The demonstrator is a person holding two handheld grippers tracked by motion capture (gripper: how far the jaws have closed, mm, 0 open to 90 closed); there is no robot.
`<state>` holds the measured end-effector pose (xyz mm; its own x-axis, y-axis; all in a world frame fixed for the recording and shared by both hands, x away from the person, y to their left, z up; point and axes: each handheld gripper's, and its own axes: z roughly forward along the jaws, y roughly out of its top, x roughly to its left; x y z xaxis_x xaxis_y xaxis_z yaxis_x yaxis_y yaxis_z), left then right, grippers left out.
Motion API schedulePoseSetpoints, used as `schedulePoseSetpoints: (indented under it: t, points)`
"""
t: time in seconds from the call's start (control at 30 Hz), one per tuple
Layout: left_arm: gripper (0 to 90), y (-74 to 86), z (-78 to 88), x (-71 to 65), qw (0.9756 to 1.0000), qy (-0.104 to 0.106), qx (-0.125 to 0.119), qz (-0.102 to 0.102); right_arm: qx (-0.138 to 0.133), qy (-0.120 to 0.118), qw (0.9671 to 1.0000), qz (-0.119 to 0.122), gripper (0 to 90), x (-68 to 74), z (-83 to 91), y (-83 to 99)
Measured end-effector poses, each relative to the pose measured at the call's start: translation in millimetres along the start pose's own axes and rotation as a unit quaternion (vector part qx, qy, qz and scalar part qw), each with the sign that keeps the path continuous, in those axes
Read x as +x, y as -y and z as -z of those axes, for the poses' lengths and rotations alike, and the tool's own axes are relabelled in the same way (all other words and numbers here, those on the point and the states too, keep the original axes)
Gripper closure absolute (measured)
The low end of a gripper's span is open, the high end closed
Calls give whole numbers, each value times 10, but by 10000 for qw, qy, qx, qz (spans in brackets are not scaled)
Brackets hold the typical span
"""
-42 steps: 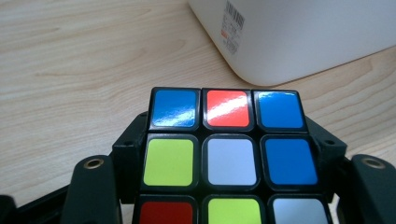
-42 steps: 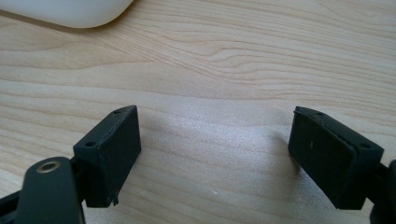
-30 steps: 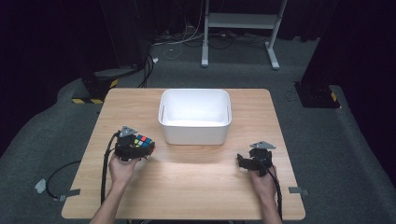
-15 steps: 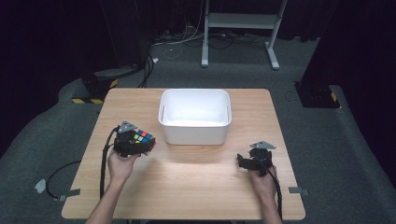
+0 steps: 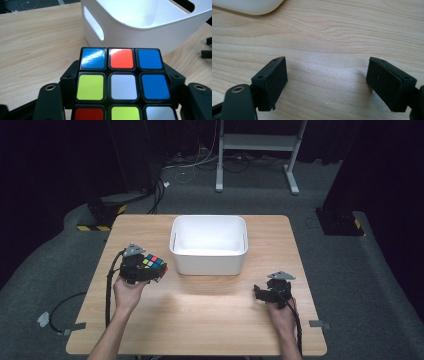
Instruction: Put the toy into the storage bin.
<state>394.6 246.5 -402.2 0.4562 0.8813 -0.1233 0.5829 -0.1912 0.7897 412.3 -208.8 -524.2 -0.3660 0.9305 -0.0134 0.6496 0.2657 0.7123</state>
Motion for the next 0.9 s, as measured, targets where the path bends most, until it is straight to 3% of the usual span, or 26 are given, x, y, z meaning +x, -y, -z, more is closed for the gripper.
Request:
schedulePoseSetpoints:
  t: [0.2,0.6,0.9]
  points:
    - [337,-138,94,55,9998,123,-115,78,1,-4,10000,-1,172,-1,0,0]
    - [337,-279,120,94,9997,209,-63,121,1,-4,10000,0,172,-1,0,0]
    - [337,-450,153,57,9996,247,-92,-42,2,-4,10000,1,172,-1,0,0]
